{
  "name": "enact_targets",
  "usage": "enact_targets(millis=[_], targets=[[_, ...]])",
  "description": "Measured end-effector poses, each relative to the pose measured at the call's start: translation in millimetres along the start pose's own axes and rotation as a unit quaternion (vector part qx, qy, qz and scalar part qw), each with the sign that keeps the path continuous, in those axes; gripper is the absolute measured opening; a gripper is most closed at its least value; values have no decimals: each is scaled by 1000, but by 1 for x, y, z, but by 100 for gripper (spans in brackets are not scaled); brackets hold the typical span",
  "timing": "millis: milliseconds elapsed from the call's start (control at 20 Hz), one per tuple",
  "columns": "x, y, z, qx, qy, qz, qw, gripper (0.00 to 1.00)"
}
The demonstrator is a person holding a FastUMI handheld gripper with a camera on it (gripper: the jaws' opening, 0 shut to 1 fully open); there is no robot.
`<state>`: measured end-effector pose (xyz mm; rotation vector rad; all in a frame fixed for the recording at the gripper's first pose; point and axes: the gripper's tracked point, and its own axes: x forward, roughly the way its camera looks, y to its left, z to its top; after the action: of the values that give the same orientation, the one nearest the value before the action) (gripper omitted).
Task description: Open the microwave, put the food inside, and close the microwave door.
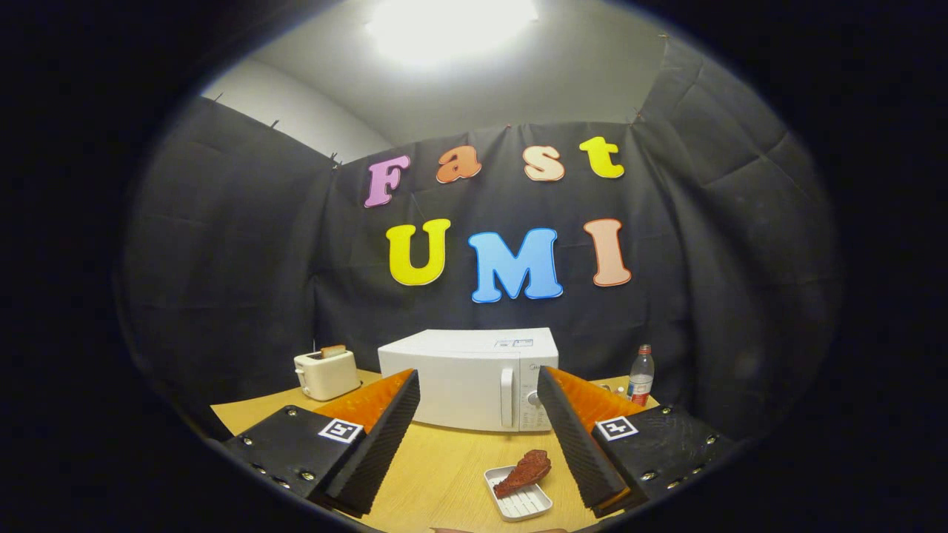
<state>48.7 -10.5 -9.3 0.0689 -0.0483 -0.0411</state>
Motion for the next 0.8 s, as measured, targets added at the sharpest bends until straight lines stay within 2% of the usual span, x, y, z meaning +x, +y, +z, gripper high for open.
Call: enact_targets(millis=[200, 350, 800], targets=[[31, -3, -9, 26, -5, 2, 1000, 98], [63, -2, -20, 10, -4, 3, 1000, 99], [169, -17, -89, -49, 13, -58, 997, 99]])
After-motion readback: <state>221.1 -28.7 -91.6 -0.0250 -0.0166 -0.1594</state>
